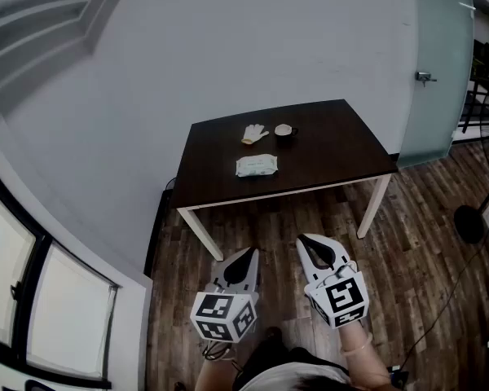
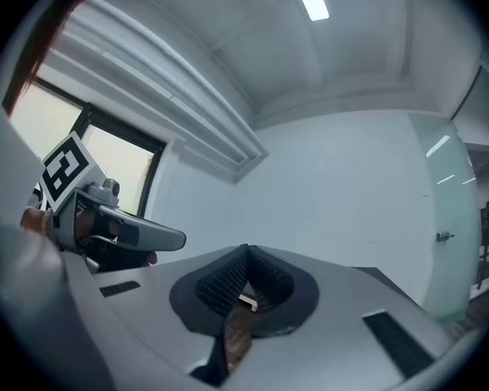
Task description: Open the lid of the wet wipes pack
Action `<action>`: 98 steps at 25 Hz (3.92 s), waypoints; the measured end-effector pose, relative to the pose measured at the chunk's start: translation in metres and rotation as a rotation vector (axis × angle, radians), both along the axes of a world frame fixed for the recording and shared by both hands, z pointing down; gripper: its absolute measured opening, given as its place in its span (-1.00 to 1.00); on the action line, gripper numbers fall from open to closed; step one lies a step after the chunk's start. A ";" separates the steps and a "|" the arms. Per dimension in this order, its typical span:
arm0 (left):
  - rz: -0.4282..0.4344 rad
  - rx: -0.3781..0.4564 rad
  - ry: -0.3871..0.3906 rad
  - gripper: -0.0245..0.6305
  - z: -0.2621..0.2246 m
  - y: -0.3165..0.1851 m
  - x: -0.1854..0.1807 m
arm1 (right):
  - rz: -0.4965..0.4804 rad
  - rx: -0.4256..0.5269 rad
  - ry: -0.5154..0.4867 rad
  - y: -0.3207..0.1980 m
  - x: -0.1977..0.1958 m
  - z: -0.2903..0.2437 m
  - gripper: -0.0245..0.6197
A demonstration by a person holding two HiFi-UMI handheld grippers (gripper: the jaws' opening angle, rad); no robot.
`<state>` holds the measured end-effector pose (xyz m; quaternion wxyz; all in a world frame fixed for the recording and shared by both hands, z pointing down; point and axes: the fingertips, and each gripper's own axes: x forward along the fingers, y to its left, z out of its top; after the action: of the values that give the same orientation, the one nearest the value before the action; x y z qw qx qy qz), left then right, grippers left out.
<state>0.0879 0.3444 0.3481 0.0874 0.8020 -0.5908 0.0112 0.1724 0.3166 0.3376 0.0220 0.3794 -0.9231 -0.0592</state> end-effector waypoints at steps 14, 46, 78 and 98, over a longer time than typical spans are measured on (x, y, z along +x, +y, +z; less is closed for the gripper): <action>0.053 -0.009 0.023 -0.88 0.005 -0.071 -0.057 | 0.013 0.001 -0.041 -0.064 -0.064 -0.001 -0.92; 0.146 -0.019 0.067 -0.88 0.022 -0.177 -0.149 | 0.081 -0.005 -0.068 -0.169 -0.162 0.006 -0.91; 0.117 -0.071 0.055 -0.88 0.036 -0.412 -0.138 | 0.034 -0.060 -0.067 -0.406 -0.160 0.025 -0.91; -0.048 -0.118 0.092 -0.88 0.072 -0.517 -0.158 | -0.101 -0.095 0.011 -0.525 -0.177 0.056 -0.90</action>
<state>-0.0703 -0.1722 0.4199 0.1619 0.7807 -0.6035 0.0068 -0.0047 -0.2088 0.3931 0.0419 0.3303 -0.9428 -0.0182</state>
